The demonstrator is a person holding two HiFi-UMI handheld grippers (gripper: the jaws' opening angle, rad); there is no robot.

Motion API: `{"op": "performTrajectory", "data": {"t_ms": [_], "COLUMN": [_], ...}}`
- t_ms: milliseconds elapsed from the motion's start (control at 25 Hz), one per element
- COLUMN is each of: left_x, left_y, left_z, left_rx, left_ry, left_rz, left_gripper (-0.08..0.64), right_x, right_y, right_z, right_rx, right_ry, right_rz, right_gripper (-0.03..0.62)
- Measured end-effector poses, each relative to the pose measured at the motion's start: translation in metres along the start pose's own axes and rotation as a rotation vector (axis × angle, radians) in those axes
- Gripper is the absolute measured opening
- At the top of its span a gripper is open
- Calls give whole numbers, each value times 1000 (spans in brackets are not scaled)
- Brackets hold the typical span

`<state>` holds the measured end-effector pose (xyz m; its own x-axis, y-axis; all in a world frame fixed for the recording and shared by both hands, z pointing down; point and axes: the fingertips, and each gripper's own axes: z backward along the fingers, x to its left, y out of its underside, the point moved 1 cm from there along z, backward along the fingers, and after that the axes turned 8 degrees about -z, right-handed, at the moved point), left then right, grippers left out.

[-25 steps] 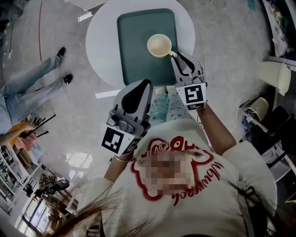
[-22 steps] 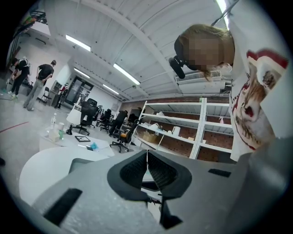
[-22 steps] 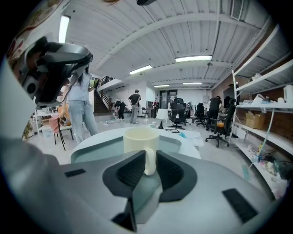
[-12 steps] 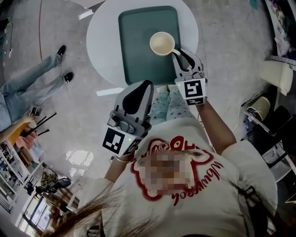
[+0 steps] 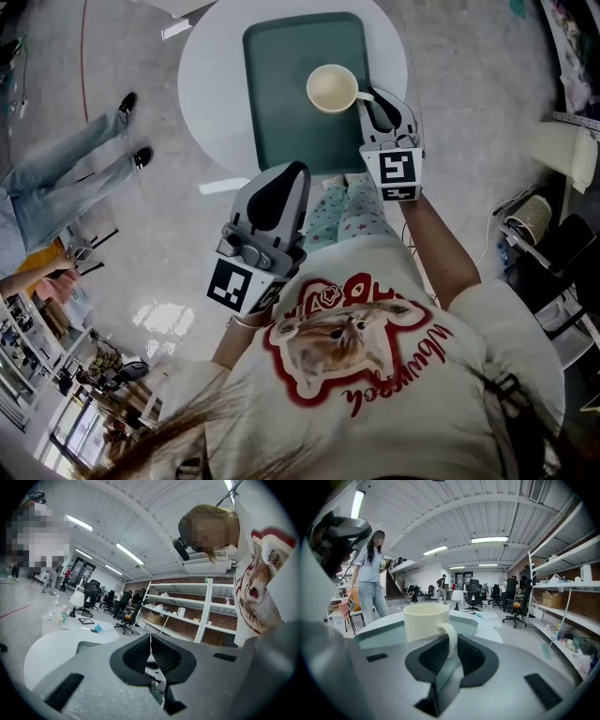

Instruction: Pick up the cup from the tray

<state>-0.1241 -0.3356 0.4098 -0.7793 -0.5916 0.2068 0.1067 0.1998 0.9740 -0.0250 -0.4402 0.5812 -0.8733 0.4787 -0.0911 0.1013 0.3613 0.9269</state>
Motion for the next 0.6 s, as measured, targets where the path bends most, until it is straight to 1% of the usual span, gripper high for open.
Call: {"op": "performTrajectory", "data": {"t_ms": [160, 280, 400, 480, 600], "left_x": [3, 6, 9, 12, 10], "left_y": [-1, 1, 1, 0, 2], "left_z": [-1, -2, -1, -1, -3], "left_rx": [5, 7, 9, 11, 13], "left_ry": [10, 3, -6, -13, -20], "left_rz": [3, 4, 5, 7, 12], "left_gripper": [18, 18, 18, 18, 18], "right_x": [-3, -8, -9, -10, -18], "right_y": [-6, -7, -11, -14, -14], "right_z": [-11, -19, -27, -32, -35], "right_rx": [-3, -11, -21, -26, -33], "right_ry": [-20, -41, -86, -110, -115], "right_rz": [22, 12, 23, 15, -15], "right_gripper": [51, 51, 49, 49, 49]}}
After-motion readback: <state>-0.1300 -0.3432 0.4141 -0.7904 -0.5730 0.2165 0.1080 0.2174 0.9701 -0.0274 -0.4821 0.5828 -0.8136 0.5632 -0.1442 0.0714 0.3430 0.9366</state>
